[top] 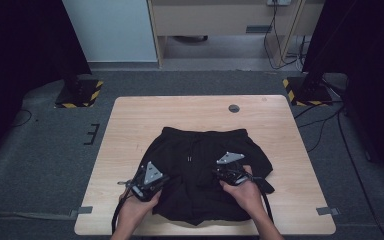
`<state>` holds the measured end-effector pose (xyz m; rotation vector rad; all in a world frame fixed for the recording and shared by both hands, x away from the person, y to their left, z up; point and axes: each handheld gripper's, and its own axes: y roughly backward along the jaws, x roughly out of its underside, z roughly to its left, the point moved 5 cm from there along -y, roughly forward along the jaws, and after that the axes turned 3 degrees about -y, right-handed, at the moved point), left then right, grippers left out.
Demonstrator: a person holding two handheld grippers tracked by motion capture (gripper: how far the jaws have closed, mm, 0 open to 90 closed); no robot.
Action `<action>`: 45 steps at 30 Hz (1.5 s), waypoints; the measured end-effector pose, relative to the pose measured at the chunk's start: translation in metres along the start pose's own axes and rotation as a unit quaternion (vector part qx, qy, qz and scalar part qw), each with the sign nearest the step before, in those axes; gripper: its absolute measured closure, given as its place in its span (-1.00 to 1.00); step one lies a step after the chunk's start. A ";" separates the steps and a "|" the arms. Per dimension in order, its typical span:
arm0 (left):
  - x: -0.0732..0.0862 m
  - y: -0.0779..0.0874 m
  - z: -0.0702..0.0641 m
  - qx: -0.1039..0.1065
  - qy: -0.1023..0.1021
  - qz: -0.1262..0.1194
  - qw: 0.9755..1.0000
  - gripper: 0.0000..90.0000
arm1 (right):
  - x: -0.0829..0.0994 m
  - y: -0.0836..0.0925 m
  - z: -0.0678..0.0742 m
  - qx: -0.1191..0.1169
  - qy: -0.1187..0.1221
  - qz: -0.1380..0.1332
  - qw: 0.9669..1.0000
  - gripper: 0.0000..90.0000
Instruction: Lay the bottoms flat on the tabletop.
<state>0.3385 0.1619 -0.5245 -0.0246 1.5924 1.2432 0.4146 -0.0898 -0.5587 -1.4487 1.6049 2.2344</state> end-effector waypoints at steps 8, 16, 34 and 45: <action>0.015 -0.008 0.000 0.007 0.002 0.028 1.000 0.89 | 0.001 0.037 -0.009 0.000 -0.020 -0.041 0.999 0.89; 0.024 -0.014 0.011 -0.005 0.006 0.039 0.999 0.86 | 0.047 0.080 -0.037 0.018 -0.029 -0.030 0.999 0.89; 0.032 -0.013 0.037 -0.029 0.042 0.033 0.998 0.84 | 0.086 0.085 -0.063 0.047 -0.085 -0.029 0.995 0.83; 0.016 -0.043 0.076 -0.061 0.079 0.021 0.995 0.85 | 0.065 0.063 -0.075 0.056 -0.090 -0.030 0.994 0.84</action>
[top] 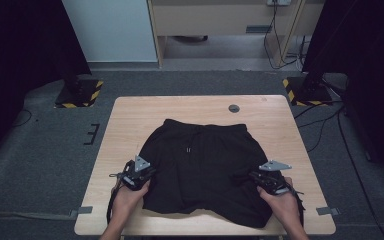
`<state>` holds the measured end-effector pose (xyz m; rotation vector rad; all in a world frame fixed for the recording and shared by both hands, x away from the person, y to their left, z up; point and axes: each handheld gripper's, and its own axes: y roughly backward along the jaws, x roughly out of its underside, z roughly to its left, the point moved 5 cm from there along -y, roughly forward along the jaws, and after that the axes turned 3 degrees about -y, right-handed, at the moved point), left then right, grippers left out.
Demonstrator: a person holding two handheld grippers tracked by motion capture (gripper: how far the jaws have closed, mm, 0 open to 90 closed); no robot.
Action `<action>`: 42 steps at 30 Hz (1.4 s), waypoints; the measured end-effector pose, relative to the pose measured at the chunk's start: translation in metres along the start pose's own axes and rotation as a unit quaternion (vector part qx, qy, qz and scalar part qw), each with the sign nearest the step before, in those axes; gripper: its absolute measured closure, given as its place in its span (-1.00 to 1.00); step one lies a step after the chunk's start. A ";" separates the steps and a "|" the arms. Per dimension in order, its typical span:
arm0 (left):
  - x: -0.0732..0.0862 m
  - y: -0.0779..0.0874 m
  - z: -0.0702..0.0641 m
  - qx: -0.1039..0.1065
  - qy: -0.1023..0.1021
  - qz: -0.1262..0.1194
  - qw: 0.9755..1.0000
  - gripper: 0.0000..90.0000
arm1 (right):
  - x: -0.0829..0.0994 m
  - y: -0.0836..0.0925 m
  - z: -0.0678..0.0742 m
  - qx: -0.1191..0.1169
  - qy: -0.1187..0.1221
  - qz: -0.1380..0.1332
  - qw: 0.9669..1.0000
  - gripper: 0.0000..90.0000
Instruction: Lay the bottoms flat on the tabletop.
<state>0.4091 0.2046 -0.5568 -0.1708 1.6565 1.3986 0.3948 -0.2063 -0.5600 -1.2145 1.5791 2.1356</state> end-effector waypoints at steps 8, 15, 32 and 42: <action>-0.016 0.001 -0.006 0.005 -0.003 -0.005 1.000 0.88 | -0.032 -0.018 -0.019 0.025 -0.012 -0.019 0.999 0.80; 0.009 0.024 -0.025 0.043 -0.035 0.020 0.998 0.90 | -0.021 -0.002 -0.002 -0.022 0.013 -0.029 0.999 0.83; 0.050 0.081 -0.040 0.061 -0.063 0.033 0.996 0.93 | -0.025 0.023 0.001 -0.017 0.029 -0.035 0.999 0.52; 0.006 0.083 -0.010 -0.042 -0.061 -0.057 0.996 -0.31 | -0.032 -0.008 0.001 -0.009 0.015 -0.026 0.999 -0.05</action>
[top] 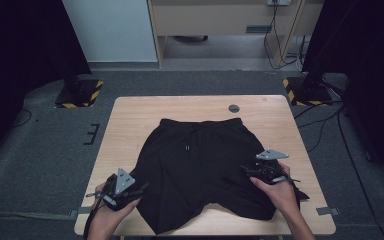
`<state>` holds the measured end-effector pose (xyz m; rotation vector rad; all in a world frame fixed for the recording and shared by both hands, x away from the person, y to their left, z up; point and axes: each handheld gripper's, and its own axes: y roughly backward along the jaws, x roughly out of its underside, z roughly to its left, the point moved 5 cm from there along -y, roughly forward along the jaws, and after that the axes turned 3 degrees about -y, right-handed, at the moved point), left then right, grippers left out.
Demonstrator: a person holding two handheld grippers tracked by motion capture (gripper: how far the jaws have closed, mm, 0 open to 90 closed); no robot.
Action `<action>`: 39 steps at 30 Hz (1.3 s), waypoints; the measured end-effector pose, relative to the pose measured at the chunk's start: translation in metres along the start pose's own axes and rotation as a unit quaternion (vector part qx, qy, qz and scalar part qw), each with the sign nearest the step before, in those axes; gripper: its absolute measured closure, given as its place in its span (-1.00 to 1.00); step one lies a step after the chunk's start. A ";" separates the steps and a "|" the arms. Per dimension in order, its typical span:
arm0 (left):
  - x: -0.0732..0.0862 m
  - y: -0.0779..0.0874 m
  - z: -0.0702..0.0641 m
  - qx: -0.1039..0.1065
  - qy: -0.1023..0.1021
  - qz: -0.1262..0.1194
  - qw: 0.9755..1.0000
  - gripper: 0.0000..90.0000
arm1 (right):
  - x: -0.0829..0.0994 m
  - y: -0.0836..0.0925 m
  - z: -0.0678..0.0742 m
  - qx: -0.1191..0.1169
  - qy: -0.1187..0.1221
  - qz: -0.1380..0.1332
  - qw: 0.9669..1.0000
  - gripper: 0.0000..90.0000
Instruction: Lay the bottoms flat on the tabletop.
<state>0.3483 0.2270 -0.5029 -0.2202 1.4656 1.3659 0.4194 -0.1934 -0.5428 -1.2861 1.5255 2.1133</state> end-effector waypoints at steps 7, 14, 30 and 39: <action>0.014 -0.054 0.002 0.028 0.021 0.069 0.997 0.05 | 0.011 0.008 0.006 -0.013 0.026 0.030 0.999 0.89; 0.018 -0.059 -0.004 0.051 0.031 0.073 0.995 0.78 | 0.049 0.064 0.013 -0.011 0.021 0.034 0.999 0.89; 0.035 -0.016 -0.008 0.070 0.028 0.071 0.995 0.73 | 0.010 0.032 -0.019 0.009 -0.020 -0.021 1.000 -0.15; 0.015 -0.034 0.005 0.061 0.024 0.049 0.997 0.10 | 0.001 0.002 -0.029 0.021 -0.025 0.005 0.999 -0.16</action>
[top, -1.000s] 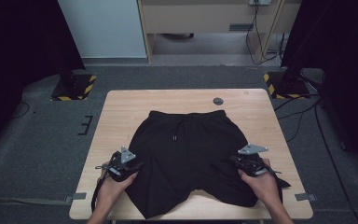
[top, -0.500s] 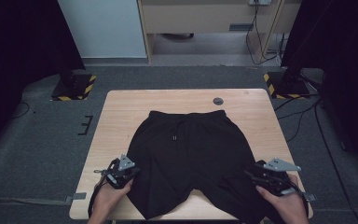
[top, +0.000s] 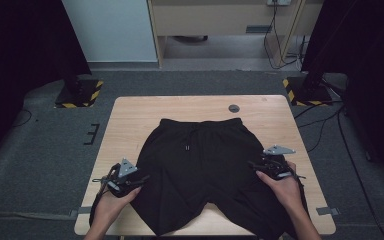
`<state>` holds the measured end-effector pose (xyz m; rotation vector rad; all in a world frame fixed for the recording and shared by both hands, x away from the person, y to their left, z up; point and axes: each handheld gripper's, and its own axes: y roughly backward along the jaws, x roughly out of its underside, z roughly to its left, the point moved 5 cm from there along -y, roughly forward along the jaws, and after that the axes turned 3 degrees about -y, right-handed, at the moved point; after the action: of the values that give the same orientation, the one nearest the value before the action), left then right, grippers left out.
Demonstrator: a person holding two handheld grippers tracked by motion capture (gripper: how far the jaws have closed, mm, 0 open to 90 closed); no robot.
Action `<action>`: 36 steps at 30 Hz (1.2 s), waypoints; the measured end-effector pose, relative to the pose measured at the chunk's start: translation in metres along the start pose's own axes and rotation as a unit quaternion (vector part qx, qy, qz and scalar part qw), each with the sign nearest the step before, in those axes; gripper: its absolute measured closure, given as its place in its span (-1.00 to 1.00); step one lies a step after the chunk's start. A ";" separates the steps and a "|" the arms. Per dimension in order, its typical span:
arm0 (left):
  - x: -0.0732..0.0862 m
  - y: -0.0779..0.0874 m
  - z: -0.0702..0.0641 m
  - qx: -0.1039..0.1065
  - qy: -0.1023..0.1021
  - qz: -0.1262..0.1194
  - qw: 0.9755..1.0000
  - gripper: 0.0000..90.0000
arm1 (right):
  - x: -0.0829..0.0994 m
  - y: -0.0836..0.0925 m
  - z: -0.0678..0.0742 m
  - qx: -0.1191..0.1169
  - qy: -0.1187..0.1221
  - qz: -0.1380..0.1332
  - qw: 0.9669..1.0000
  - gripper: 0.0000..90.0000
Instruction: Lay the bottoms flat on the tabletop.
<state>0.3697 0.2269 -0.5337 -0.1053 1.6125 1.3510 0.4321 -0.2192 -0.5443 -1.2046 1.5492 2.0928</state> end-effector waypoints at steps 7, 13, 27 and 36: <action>0.016 -0.012 -0.013 0.016 0.014 0.017 1.000 0.11 | 0.016 0.005 -0.002 0.005 -0.003 0.011 1.000 -0.18; 0.008 0.005 -0.009 0.006 -0.005 0.020 1.000 0.18 | 0.002 0.012 -0.013 0.006 0.003 -0.003 1.000 0.02; -0.067 -0.058 0.080 -0.044 0.053 -0.022 0.997 -0.10 | -0.070 -0.060 -0.051 0.010 -0.039 -0.006 0.999 0.41; -0.066 -0.062 0.085 -0.053 0.051 -0.009 0.997 -0.02 | -0.087 -0.100 -0.061 0.023 -0.003 0.039 0.999 0.42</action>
<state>0.4931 0.2380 -0.5209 -0.2547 1.6205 1.4372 0.5780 -0.2126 -0.5507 -1.1384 1.6573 2.0954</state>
